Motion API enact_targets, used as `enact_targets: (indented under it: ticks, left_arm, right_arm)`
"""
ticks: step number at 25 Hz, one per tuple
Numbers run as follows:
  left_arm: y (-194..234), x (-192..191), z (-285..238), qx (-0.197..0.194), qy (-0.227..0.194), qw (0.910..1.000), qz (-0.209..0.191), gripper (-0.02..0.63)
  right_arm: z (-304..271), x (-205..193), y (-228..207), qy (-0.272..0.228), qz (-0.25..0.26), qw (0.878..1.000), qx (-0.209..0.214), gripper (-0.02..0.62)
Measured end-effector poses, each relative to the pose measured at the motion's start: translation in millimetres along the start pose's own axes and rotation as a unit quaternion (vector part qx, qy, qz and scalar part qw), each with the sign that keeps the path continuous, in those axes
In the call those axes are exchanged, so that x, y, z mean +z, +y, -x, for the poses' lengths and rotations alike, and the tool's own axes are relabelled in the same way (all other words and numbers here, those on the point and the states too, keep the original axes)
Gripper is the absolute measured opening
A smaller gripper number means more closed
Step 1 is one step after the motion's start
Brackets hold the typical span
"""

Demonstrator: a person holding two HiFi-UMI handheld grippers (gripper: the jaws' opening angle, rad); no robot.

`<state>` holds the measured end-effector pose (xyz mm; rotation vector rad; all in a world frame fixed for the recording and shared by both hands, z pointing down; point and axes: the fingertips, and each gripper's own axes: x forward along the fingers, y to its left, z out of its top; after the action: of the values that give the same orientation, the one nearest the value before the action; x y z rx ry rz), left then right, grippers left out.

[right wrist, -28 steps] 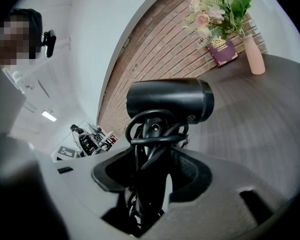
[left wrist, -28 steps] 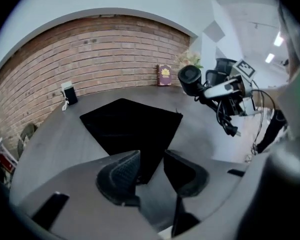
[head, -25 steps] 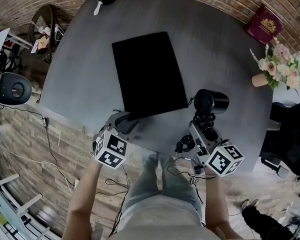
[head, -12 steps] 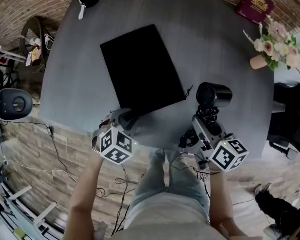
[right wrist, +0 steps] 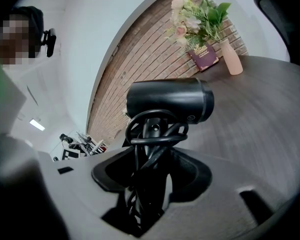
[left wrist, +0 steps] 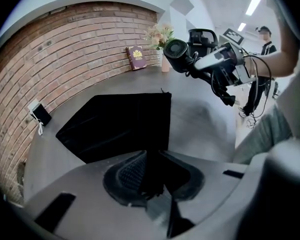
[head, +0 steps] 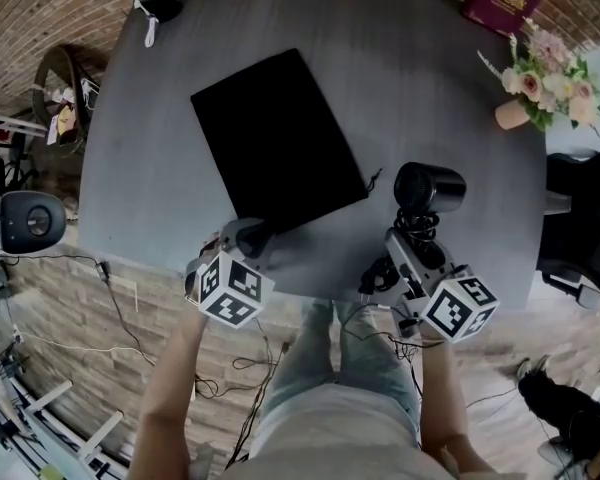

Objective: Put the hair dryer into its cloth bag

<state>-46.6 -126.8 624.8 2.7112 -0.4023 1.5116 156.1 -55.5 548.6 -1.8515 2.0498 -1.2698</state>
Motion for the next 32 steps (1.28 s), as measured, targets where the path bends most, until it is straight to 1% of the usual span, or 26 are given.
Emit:
enact_targets:
  ticks: [5, 10, 14, 19, 23, 25, 28, 30, 32]
  left_arm:
    - [0, 3, -1, -0.004, -0.005, 0.9999, 0.014, 0.037]
    - [2, 5, 0, -0.001, -0.013, 0.9995, 0.028, 0.025]
    - [5, 9, 3, 0.002, -0.031, 0.9981, 0.054, 0.021]
    - [9, 13, 10, 0.017, -0.057, 0.9945, 0.086, 0.021]
    - [15, 18, 17, 0.034, -0.088, 0.9875, 0.126, 0.021]
    - [20, 21, 21, 0.044, -0.106, 0.9814, 0.153, 0.021]
    - [26, 27, 24, 0.057, -0.127, 0.9718, 0.190, 0.021]
    - [30, 30, 28, 0.070, -0.140, 0.9669, 0.202, 0.020]
    - [33, 33, 33, 0.083, -0.150, 0.9634, 0.206, 0.020]
  right_arm:
    - [-1, 1, -1, 0.001, 0.002, 1.000, 0.001, 0.199]
    - [-1, 1, 3, 0.015, 0.014, 1.000, 0.005, 0.199]
    - [1, 3, 6, 0.024, 0.032, 0.999, 0.008, 0.199]
    - [3, 4, 12, 0.041, 0.058, 0.997, 0.018, 0.198]
    - [4, 6, 17, 0.054, 0.081, 0.995, 0.031, 0.198]
    - [5, 8, 20, 0.062, 0.092, 0.993, 0.037, 0.198]
    - [6, 8, 20, 0.085, 0.123, 0.988, 0.043, 0.198]
    - [7, 4, 21, 0.106, 0.147, 0.982, 0.050, 0.196]
    - [8, 0, 24, 0.125, 0.166, 0.976, 0.059, 0.196]
